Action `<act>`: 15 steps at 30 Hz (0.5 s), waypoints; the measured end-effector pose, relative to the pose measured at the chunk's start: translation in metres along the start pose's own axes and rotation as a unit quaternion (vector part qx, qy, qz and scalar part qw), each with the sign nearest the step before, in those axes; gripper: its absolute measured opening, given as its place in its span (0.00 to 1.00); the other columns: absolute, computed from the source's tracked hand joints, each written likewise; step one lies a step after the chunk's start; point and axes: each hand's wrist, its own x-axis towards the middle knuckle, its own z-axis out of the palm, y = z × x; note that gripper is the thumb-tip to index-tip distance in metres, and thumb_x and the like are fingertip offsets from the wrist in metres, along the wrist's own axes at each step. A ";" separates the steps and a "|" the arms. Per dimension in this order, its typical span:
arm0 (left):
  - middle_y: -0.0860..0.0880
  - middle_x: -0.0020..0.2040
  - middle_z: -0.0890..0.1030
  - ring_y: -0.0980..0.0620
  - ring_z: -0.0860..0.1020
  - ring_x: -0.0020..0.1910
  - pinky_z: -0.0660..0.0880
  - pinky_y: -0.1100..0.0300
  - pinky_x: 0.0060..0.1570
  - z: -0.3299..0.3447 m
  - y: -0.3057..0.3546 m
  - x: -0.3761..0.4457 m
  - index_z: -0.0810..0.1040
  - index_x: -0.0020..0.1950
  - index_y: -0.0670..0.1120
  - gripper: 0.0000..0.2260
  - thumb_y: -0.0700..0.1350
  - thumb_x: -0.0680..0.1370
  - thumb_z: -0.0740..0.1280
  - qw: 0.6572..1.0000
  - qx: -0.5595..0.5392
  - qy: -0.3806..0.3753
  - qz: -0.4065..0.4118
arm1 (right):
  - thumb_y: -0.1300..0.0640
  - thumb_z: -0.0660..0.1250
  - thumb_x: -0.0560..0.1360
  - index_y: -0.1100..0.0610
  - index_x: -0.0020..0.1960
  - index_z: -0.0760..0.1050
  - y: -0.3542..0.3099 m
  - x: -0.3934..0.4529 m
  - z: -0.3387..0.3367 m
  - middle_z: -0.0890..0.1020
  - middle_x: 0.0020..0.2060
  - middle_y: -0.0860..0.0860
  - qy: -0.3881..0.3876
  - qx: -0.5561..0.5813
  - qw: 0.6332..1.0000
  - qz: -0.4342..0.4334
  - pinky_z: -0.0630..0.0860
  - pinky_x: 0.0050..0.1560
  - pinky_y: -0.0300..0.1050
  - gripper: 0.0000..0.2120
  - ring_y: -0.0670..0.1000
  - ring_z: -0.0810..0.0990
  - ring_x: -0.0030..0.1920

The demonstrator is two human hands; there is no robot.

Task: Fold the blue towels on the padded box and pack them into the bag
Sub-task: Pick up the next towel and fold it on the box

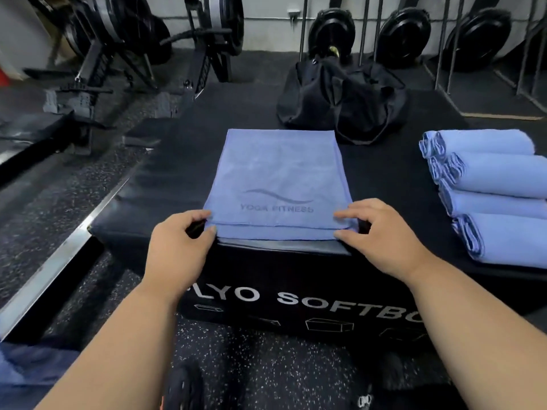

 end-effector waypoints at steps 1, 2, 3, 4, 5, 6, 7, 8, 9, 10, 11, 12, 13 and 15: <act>0.59 0.59 0.84 0.63 0.79 0.59 0.71 0.65 0.61 0.001 -0.001 0.000 0.86 0.62 0.53 0.13 0.44 0.78 0.74 1.000 -0.012 0.001 0.004 | 0.54 0.80 0.74 0.44 0.58 0.86 0.001 -0.001 0.001 0.79 0.58 0.41 0.008 -0.003 1.000 -0.004 0.64 0.54 0.19 0.13 0.31 0.74 0.59; 0.59 0.59 0.84 0.63 0.79 0.59 0.71 0.65 0.62 0.002 -0.002 -0.001 0.86 0.63 0.53 0.13 0.43 0.78 0.74 1.000 -0.020 0.003 0.007 | 0.54 0.78 0.75 0.44 0.57 0.87 0.003 -0.002 0.003 0.79 0.58 0.40 0.019 -0.006 1.000 -0.003 0.64 0.54 0.19 0.11 0.33 0.75 0.60; 0.58 0.60 0.84 0.62 0.79 0.60 0.72 0.65 0.64 0.003 -0.002 0.000 0.86 0.63 0.53 0.14 0.42 0.79 0.74 1.000 -0.025 0.007 0.008 | 0.54 0.77 0.76 0.43 0.56 0.87 0.005 -0.002 0.005 0.79 0.57 0.39 0.030 -0.011 0.999 -0.003 0.65 0.55 0.20 0.10 0.36 0.76 0.60; 0.58 0.60 0.84 0.62 0.79 0.60 0.72 0.64 0.65 0.004 -0.003 0.002 0.86 0.63 0.53 0.14 0.42 0.79 0.73 0.999 -0.031 0.009 0.007 | 0.53 0.76 0.77 0.42 0.56 0.87 0.006 -0.002 0.007 0.79 0.56 0.38 0.039 -0.023 0.999 -0.008 0.67 0.57 0.24 0.09 0.41 0.77 0.60; 0.59 0.60 0.84 0.63 0.79 0.60 0.72 0.67 0.64 0.006 -0.003 0.005 0.86 0.63 0.54 0.15 0.41 0.78 0.72 0.999 -0.037 0.010 0.002 | 0.52 0.75 0.78 0.41 0.56 0.87 0.007 -0.001 0.009 0.78 0.55 0.37 0.043 -0.037 0.998 -0.014 0.69 0.60 0.29 0.09 0.44 0.77 0.60; 0.60 0.60 0.83 0.63 0.79 0.59 0.71 0.70 0.62 0.007 -0.003 0.007 0.85 0.63 0.54 0.15 0.41 0.78 0.72 0.999 -0.040 0.011 -0.003 | 0.52 0.74 0.78 0.41 0.55 0.87 0.008 0.000 0.010 0.78 0.55 0.36 0.044 -0.045 0.998 -0.019 0.71 0.61 0.35 0.08 0.45 0.77 0.60; 0.61 0.60 0.83 0.64 0.79 0.59 0.69 0.73 0.59 0.008 -0.003 0.008 0.85 0.63 0.55 0.16 0.41 0.78 0.72 0.999 -0.042 0.011 -0.005 | 0.52 0.74 0.78 0.41 0.54 0.87 0.009 0.001 0.010 0.78 0.54 0.36 0.046 -0.046 0.998 -0.021 0.72 0.61 0.37 0.07 0.45 0.77 0.59; 0.62 0.59 0.83 0.64 0.79 0.60 0.69 0.73 0.58 0.009 -0.003 0.009 0.85 0.63 0.56 0.16 0.41 0.78 0.72 0.999 -0.045 0.012 -0.003 | 0.53 0.74 0.79 0.41 0.53 0.86 0.008 0.001 0.010 0.79 0.54 0.37 0.052 -0.037 0.998 -0.022 0.72 0.60 0.37 0.07 0.45 0.78 0.58; 0.61 0.59 0.84 0.63 0.79 0.60 0.70 0.71 0.60 0.010 -0.003 0.009 0.85 0.62 0.57 0.16 0.41 0.78 0.72 0.999 -0.050 0.014 0.001 | 0.54 0.74 0.79 0.42 0.52 0.86 0.007 -0.001 0.010 0.79 0.53 0.38 0.063 -0.022 0.997 -0.024 0.72 0.59 0.34 0.07 0.44 0.78 0.57; 0.61 0.57 0.84 0.61 0.80 0.60 0.71 0.67 0.61 0.011 -0.004 0.008 0.85 0.60 0.58 0.15 0.41 0.78 0.72 0.998 -0.058 0.018 0.005 | 0.56 0.73 0.79 0.43 0.51 0.85 0.006 -0.003 0.009 0.80 0.53 0.39 0.079 -0.006 0.996 -0.028 0.71 0.58 0.30 0.07 0.42 0.79 0.56; 0.60 0.55 0.85 0.60 0.81 0.59 0.73 0.63 0.62 0.011 -0.006 0.008 0.85 0.58 0.59 0.14 0.42 0.78 0.73 0.997 -0.068 0.024 0.003 | 0.57 0.73 0.79 0.44 0.51 0.85 0.005 -0.005 0.008 0.81 0.52 0.39 0.095 0.011 0.995 -0.031 0.71 0.57 0.28 0.08 0.42 0.80 0.56; 0.59 0.53 0.85 0.59 0.81 0.57 0.75 0.61 0.62 0.012 -0.007 0.008 0.86 0.55 0.60 0.12 0.42 0.78 0.73 0.996 -0.078 0.030 -0.002 | 0.59 0.73 0.79 0.44 0.50 0.84 0.005 -0.007 0.006 0.81 0.52 0.40 0.106 0.029 0.994 -0.030 0.71 0.57 0.28 0.09 0.42 0.80 0.55; 0.59 0.51 0.85 0.58 0.81 0.56 0.76 0.59 0.60 0.011 -0.008 0.008 0.86 0.52 0.60 0.11 0.43 0.77 0.74 0.996 -0.086 0.033 -0.009 | 0.59 0.73 0.79 0.45 0.50 0.84 0.005 -0.008 0.005 0.82 0.52 0.40 0.110 0.045 0.993 -0.026 0.71 0.57 0.28 0.09 0.43 0.81 0.54; 0.60 0.48 0.85 0.59 0.82 0.53 0.76 0.60 0.55 0.010 -0.009 0.008 0.85 0.48 0.58 0.07 0.45 0.77 0.75 0.995 -0.091 0.027 -0.021 | 0.60 0.73 0.78 0.45 0.50 0.84 0.006 -0.010 0.002 0.83 0.52 0.40 0.114 0.071 0.991 -0.018 0.73 0.56 0.29 0.09 0.43 0.81 0.53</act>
